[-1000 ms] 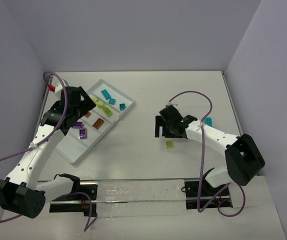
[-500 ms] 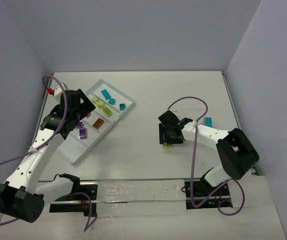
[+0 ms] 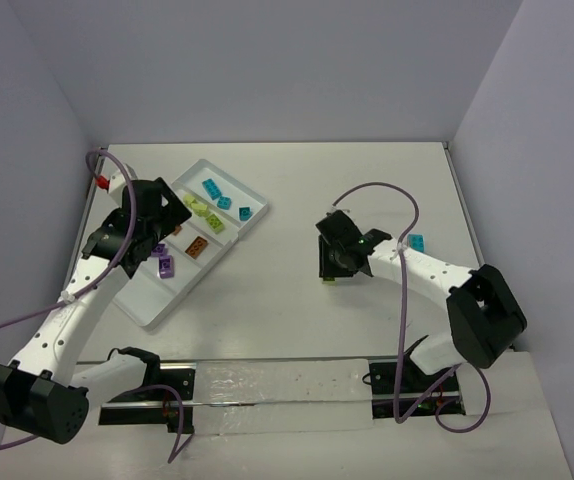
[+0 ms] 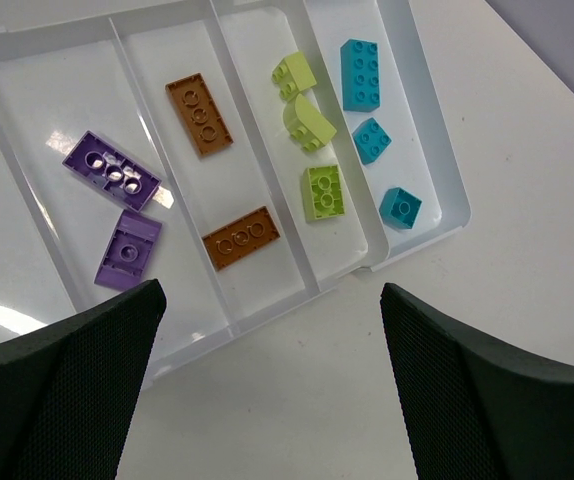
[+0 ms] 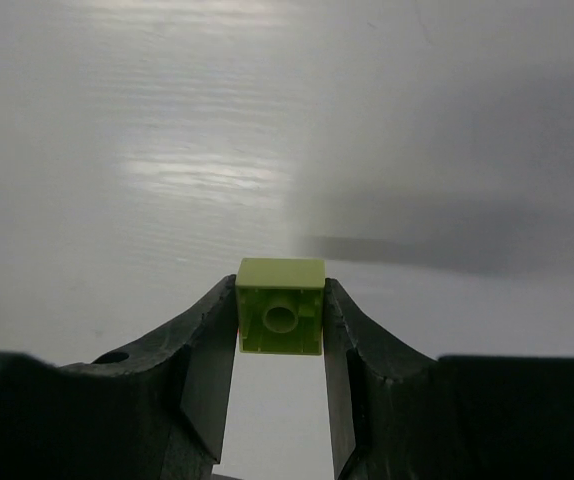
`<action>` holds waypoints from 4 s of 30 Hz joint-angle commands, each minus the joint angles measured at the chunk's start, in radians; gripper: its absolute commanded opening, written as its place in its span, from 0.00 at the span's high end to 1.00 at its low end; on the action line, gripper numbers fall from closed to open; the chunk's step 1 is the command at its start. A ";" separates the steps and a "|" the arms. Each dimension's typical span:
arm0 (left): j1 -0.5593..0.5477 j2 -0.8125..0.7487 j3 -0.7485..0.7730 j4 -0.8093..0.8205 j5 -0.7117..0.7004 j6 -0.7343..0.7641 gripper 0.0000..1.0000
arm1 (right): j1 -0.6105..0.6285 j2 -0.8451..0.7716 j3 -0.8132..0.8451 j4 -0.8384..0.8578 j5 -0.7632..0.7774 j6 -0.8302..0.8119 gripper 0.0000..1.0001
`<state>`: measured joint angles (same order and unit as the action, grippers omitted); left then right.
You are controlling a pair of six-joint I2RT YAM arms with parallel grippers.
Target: Sort the legos into containers by color
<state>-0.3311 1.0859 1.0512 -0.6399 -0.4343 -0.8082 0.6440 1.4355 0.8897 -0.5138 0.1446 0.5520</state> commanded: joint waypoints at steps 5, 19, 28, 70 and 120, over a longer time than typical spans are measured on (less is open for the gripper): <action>-0.003 -0.033 0.028 -0.005 -0.036 -0.004 0.03 | 0.100 0.145 0.368 0.131 -0.087 -0.037 0.88; -0.002 -0.051 0.058 -0.100 -0.070 0.004 0.03 | 0.142 0.619 0.952 0.174 -0.185 -0.043 0.87; -0.002 -0.052 0.067 -0.127 -0.069 0.014 0.03 | 0.145 0.830 1.178 0.142 -0.196 -0.033 0.84; -0.002 -0.027 0.066 -0.119 -0.041 0.026 0.03 | 0.141 0.780 1.176 0.067 -0.075 -0.127 0.14; -0.011 0.063 0.050 0.006 0.120 0.115 0.04 | -0.580 -0.094 0.154 -0.091 0.330 0.015 0.00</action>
<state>-0.3389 1.1500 1.0798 -0.6765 -0.3307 -0.7163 0.0826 1.3348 1.0693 -0.6610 0.5307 0.5862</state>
